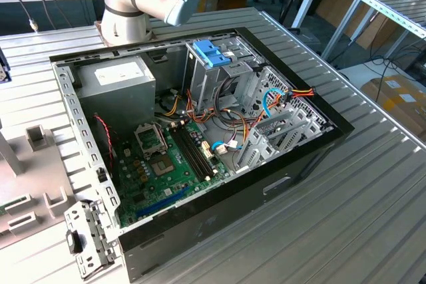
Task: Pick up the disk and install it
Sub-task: 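Pick up the disk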
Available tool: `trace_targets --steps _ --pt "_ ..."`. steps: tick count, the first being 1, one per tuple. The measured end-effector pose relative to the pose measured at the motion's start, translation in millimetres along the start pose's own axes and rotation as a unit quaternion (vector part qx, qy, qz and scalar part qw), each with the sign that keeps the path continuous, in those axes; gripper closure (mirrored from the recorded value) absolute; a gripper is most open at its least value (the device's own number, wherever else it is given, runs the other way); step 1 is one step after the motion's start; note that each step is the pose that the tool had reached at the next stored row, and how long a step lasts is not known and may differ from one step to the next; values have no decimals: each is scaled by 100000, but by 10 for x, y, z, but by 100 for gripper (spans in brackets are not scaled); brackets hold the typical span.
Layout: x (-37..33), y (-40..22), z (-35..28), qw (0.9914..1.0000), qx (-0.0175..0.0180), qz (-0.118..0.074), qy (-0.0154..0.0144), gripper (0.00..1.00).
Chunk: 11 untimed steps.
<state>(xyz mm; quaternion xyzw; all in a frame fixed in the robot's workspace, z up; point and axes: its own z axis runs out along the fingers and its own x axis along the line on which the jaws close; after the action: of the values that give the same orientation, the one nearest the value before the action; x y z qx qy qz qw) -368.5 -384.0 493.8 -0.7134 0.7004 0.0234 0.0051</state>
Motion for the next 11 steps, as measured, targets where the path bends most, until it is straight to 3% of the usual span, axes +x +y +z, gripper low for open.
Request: trace_targets --steps 11 --pt "11 -26 0 100000 -1 -1 4 63"
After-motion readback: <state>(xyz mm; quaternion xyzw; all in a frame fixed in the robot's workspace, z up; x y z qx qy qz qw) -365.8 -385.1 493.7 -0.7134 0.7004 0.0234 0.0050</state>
